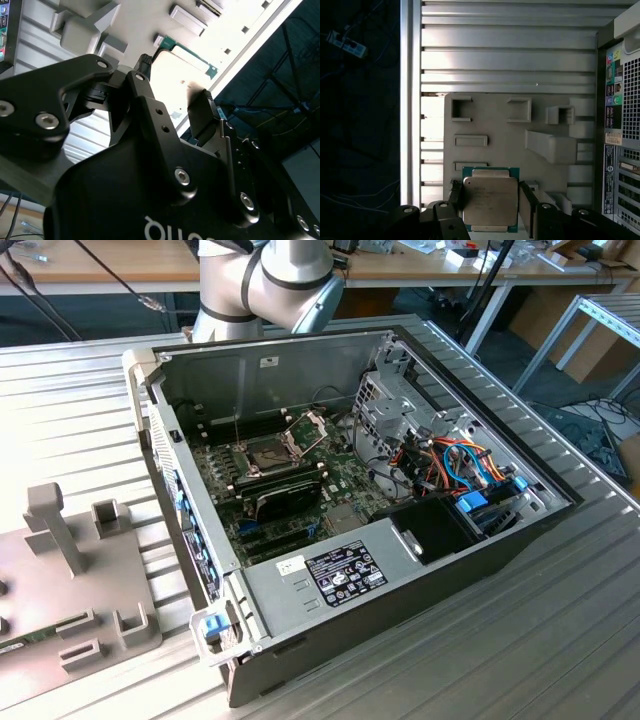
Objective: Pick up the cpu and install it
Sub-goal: 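Pick up the cpu and move it towards the insertion slot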
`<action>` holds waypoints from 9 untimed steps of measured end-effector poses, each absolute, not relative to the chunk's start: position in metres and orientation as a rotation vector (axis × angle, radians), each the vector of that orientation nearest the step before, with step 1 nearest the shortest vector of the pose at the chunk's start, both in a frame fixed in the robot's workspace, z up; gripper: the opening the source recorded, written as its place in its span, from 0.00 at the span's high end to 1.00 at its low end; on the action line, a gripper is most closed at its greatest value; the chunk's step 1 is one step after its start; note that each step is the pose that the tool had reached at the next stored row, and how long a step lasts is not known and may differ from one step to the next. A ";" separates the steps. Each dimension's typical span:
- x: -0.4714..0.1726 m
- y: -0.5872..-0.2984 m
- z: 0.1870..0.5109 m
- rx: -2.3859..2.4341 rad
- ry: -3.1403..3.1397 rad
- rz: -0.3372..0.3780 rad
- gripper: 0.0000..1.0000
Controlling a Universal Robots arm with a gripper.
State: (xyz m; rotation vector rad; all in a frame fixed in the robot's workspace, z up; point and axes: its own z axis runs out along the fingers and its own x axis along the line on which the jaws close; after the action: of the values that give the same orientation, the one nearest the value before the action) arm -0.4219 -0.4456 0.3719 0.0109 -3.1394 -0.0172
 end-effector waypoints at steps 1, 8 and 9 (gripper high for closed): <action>-0.422 -0.446 0.373 0.011 -3.139 -0.017 0.45; -0.422 -0.446 0.375 0.011 -3.139 -0.017 0.45; -0.422 -0.446 0.375 0.011 -3.139 -0.017 0.45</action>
State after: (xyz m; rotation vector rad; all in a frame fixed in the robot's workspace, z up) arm -0.4219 -0.4456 0.3747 0.0108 -3.1394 -0.0172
